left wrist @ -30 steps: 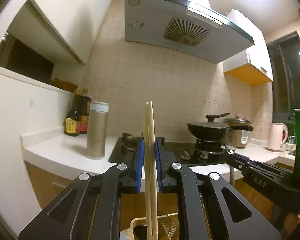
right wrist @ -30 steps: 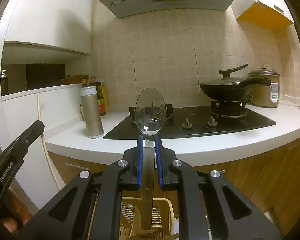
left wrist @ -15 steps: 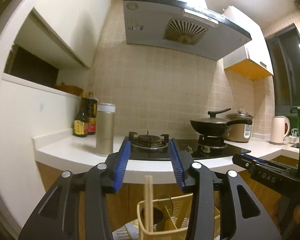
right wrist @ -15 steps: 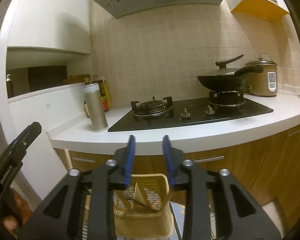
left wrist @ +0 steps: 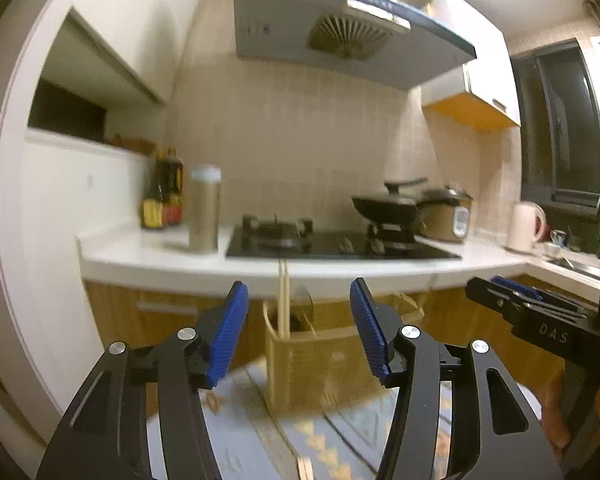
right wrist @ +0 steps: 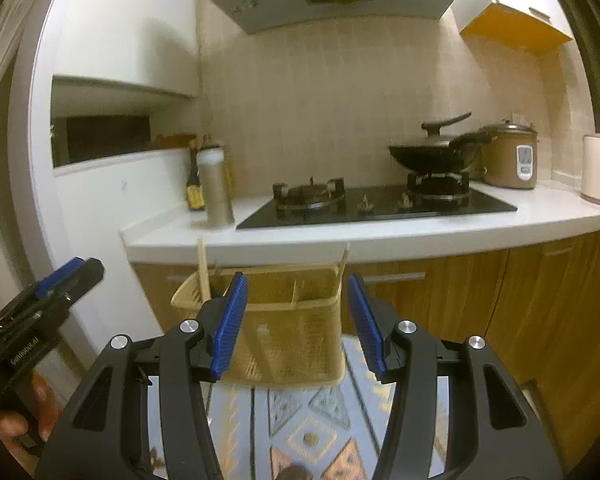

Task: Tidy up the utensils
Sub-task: 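Lower the right tool onto a silver spoon and grasp it while the left tool reaches chopsticks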

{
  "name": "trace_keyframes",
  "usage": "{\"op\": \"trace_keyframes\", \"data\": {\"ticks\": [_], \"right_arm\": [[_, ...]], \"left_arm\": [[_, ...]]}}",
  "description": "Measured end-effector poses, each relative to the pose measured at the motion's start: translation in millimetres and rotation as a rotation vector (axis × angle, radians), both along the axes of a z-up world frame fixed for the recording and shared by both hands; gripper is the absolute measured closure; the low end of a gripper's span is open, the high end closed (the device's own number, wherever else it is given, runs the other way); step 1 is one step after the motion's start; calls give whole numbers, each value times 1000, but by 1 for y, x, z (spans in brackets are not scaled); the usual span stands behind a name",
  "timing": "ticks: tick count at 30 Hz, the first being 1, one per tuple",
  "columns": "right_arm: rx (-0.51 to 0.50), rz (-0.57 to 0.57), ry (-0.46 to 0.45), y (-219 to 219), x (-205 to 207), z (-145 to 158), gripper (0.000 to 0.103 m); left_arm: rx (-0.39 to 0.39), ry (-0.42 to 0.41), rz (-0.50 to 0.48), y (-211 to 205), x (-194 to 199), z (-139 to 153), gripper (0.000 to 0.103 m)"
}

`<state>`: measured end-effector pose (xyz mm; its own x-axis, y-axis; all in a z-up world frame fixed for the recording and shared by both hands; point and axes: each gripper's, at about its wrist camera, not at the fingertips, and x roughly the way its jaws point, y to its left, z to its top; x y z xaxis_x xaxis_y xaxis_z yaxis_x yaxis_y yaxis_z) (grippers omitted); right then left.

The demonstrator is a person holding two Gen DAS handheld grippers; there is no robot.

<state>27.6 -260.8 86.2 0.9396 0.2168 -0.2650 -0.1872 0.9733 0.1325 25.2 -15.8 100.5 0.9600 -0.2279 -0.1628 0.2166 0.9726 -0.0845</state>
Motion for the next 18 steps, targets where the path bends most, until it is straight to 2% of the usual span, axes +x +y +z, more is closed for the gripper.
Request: {"op": "trace_keyframes", "data": {"ticks": [3, 10, 15, 18], "right_arm": [[-22, 11, 46, 7, -10, -11, 55], [-66, 46, 228, 18, -13, -46, 54], [-59, 81, 288, 17, -10, -79, 54], [-73, 86, 342, 18, -2, -94, 54]], "left_arm": [[-3, 70, -22, 3, -4, -15, 48], [8, 260, -71, 7, -2, -55, 48], [-10, 322, -87, 10, -2, -81, 48], [34, 364, -108, 2, 3, -91, 48]]}}
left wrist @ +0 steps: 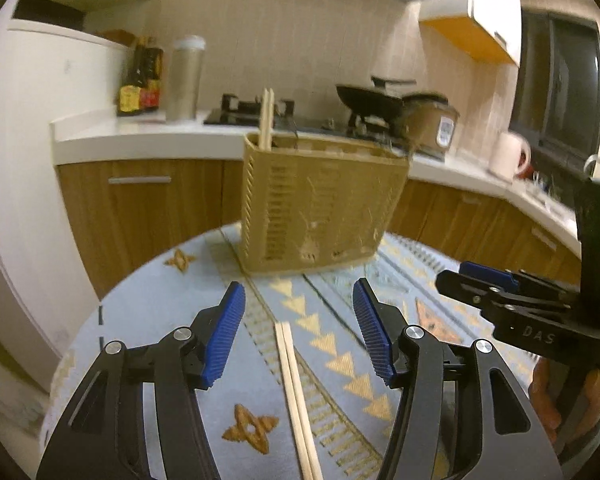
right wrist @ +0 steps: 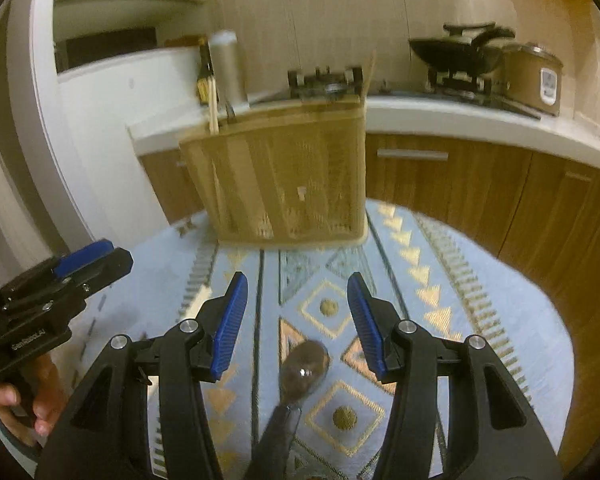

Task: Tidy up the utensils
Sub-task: 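Lower the right tool onto a silver spoon and grasp it while the left tool reaches chopsticks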

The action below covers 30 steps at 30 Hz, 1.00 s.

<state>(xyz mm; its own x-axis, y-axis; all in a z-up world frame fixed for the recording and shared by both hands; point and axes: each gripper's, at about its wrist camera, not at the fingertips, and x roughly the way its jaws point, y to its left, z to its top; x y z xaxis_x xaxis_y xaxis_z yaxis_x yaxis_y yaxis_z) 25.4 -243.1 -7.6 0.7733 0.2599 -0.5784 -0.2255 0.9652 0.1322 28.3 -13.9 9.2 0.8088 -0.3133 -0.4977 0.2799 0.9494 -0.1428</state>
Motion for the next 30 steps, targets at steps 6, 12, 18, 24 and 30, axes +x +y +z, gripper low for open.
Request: {"op": "trace_keyframes", "data": {"ticks": [6, 12, 18, 24, 30], "right_arm": [[16, -49, 199, -8, 19, -30, 54], [5, -2, 271, 3, 16, -49, 55], [-63, 3, 321, 21, 9, -55, 61], [-50, -33, 354, 19, 12, -56, 66], [-89, -45, 362, 24, 10, -57, 66]], "left_arm": [[40, 169, -47, -6, 18, -21, 49], [7, 353, -98, 4, 33, -49, 60], [53, 433, -111, -4, 42, -60, 69], [139, 473, -96, -18, 61, -62, 73], [226, 491, -87, -32, 68, -61, 73]]}}
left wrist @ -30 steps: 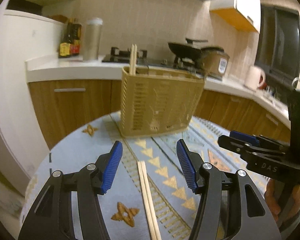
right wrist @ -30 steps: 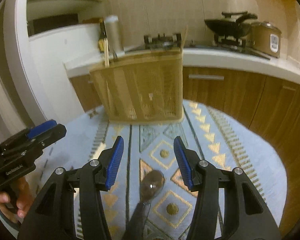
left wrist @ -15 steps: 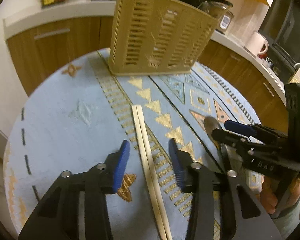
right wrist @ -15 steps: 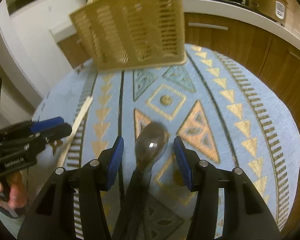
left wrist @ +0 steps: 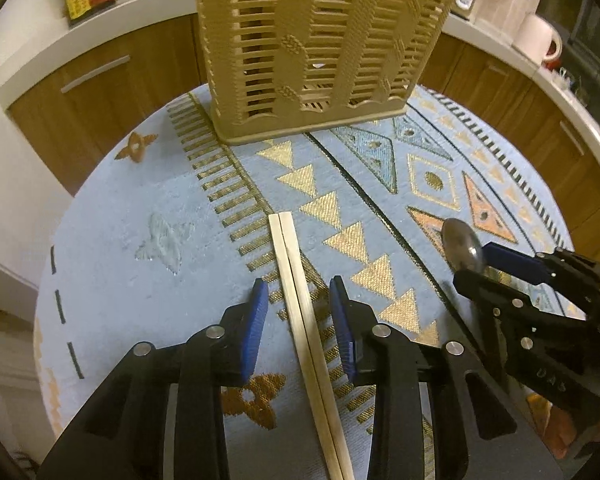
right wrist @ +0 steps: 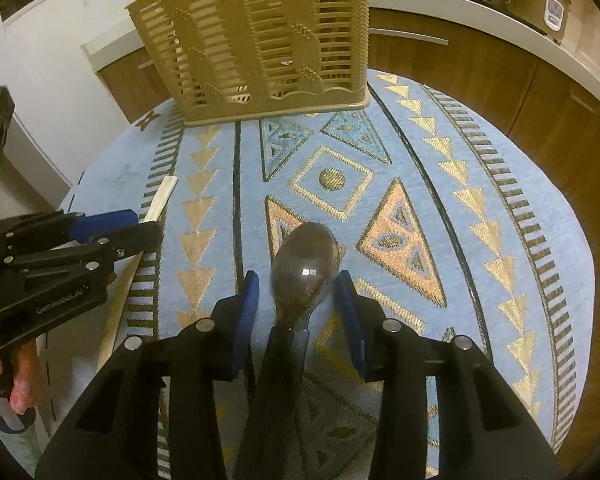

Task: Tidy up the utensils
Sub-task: 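Lower the right tool onto a silver spoon and grasp it while the left tool reaches chopsticks, then close the left tool on a wooden chopstick while the right tool holds the silver spoon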

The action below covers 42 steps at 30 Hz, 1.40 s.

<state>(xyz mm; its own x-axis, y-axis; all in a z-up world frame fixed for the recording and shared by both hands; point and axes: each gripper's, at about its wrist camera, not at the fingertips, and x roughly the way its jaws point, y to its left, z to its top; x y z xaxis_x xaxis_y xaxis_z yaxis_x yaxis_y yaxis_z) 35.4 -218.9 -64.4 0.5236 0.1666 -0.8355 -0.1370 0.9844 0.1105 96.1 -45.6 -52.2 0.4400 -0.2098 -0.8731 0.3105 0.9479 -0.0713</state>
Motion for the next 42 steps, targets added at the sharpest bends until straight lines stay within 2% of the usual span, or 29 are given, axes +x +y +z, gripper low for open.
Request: {"op": "trace_keyframes", "data": {"ticks": [6, 8, 11, 23, 26, 34, 36, 37, 42], "right_arm": [[-61, 2, 15, 9, 0, 1, 66], [-93, -3, 9, 12, 1, 1, 71], [-117, -1, -1, 16, 0, 1, 72], [-101, -3, 11, 9, -3, 1, 82], [-90, 0, 14, 7, -5, 2, 88], [-74, 13, 26, 5, -6, 3, 91], [-46, 18, 44, 2, -3, 3, 90], [-27, 23, 54, -1, -2, 4, 90], [-8, 15, 57, -11, 1, 8, 90]], "left_arm": [[49, 6, -7, -5, 2, 0, 73], [57, 5, -8, -6, 2, 1, 73], [57, 11, -7, -6, 3, 2, 73], [101, 6, -26, -11, -1, 2, 73], [105, 6, -28, -11, -2, 2, 81], [126, 20, -45, -14, -2, 3, 82], [120, 25, -55, -11, 0, 3, 84], [121, 24, -56, -9, 1, 3, 89], [47, 55, -64, 7, 7, 4, 92]]}}
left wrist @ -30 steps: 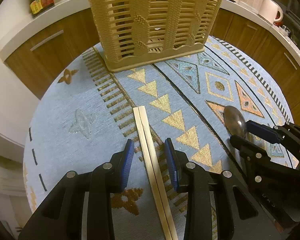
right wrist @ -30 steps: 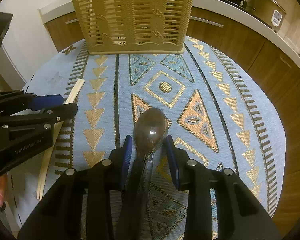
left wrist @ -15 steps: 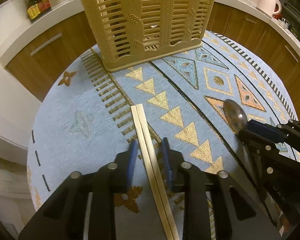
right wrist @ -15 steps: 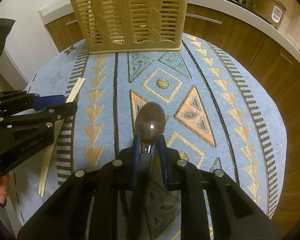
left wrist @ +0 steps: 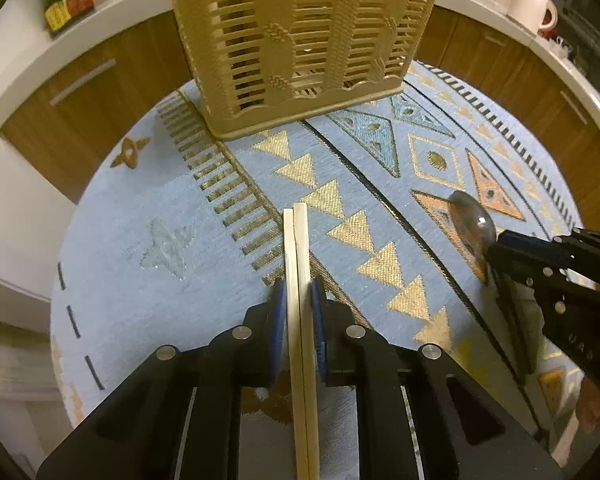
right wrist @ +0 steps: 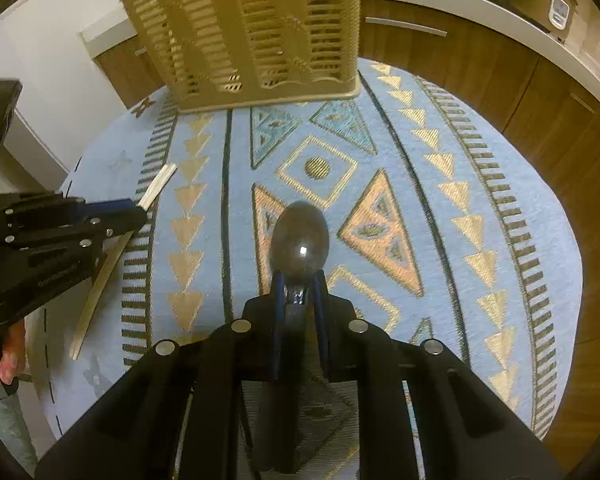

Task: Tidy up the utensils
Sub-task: 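Close the left tool on a wooden chopstick while the right tool holds the silver spoon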

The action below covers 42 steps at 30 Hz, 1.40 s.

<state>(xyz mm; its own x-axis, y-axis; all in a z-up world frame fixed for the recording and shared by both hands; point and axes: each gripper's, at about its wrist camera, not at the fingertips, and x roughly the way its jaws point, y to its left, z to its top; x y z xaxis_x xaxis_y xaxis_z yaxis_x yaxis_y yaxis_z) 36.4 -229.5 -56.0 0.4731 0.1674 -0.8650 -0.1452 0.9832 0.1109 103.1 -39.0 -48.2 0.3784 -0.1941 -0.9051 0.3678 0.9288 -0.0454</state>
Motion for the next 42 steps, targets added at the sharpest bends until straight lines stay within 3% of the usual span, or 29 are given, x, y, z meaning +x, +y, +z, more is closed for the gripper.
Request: {"op": "trace_keyframes", "data": {"ticks": [3, 7, 10, 13, 17, 19, 23, 26, 31, 36, 42], "right_arm": [[56, 1, 8, -5, 3, 5, 90], [72, 10, 67, -9, 11, 1, 87], [101, 34, 108, -9, 13, -2, 76], [57, 41, 102, -8, 15, 2, 59], [43, 71, 143, -5, 20, 0, 59], [31, 92, 165, -1, 20, -2, 64], [1, 87, 177, 1, 23, -3, 86], [29, 89, 196, -3, 25, -4, 87], [-6, 102, 190, 1, 24, -4, 88], [-16, 104, 140, 2, 16, 4, 101], [6, 72, 103, -12, 9, 10, 102]], "left_arm": [[-33, 15, 2, 6, 2, 1, 92], [-5, 17, -9, 7, 3, 2, 91], [13, 31, -22, 2, 5, 1, 88], [40, 39, -28, 0, 9, 2, 83], [74, 53, -51, -5, 15, 1, 83], [101, 56, -67, -7, 15, 1, 83], [137, 61, -87, -17, 18, 0, 83], [137, 63, -89, -20, 22, 0, 83], [147, 56, -89, -18, 18, 2, 85], [163, 25, -96, -25, 7, 4, 92], [28, -34, -31, -11, -7, 16, 95]]}}
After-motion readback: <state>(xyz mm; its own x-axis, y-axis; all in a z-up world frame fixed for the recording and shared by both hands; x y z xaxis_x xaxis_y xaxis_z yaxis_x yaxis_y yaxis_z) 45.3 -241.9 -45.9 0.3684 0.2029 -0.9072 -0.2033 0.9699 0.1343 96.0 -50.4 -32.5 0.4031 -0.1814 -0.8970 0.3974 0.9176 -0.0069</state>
